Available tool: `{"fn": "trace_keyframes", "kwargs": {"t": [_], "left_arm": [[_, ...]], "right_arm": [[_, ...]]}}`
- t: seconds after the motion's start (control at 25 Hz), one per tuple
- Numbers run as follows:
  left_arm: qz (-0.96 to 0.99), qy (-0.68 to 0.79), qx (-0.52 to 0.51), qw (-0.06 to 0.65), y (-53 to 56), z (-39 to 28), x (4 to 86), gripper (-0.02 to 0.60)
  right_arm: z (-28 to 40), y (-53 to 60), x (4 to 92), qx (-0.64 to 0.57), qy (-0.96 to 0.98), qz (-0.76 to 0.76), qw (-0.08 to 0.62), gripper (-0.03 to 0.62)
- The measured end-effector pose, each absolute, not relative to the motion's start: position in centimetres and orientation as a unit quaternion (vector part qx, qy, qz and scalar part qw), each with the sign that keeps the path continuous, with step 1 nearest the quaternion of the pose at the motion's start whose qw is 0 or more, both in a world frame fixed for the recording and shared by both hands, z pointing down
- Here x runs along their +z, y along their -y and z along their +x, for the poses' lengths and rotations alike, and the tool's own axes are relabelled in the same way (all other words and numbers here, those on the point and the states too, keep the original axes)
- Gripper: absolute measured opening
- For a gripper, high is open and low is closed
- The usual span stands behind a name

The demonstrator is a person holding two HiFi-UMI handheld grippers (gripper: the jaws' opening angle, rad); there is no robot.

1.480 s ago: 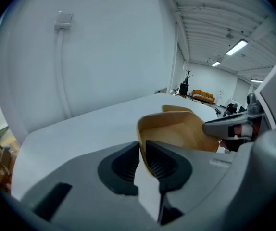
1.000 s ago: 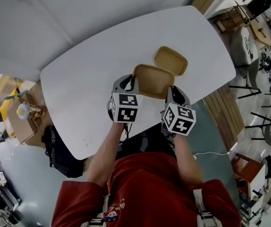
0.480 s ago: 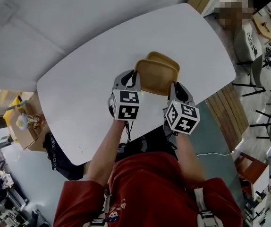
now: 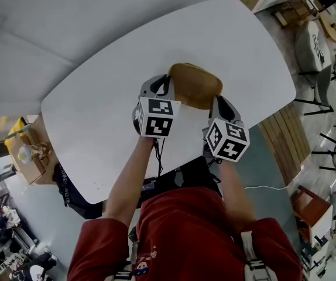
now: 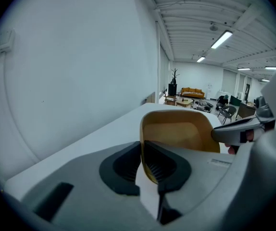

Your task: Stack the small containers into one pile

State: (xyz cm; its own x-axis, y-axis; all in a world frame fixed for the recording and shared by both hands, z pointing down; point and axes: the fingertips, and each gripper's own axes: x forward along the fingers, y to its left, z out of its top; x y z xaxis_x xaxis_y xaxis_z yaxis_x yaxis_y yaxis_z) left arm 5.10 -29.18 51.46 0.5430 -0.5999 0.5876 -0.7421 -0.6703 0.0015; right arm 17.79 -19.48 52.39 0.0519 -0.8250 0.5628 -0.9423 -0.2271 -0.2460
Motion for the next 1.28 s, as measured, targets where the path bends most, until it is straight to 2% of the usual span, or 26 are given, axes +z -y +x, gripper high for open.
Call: {"fn": "trace_keyframes", "kwargs": {"t": [1.04, 1.28], "left_arm": [[0.854, 0.354, 0.353, 0.142, 31.0, 6.4, 57.2, 0.032], [0.852, 0.361, 0.356, 0.131, 31.5, 6.4, 57.5, 0.052]], "right_arm": [[18.5, 20.5, 57.4, 0.381, 0.587, 0.702, 0.136, 0.044], [18.5, 21.0, 57.3, 0.355, 0.587, 0.712, 0.148, 0.072]]}}
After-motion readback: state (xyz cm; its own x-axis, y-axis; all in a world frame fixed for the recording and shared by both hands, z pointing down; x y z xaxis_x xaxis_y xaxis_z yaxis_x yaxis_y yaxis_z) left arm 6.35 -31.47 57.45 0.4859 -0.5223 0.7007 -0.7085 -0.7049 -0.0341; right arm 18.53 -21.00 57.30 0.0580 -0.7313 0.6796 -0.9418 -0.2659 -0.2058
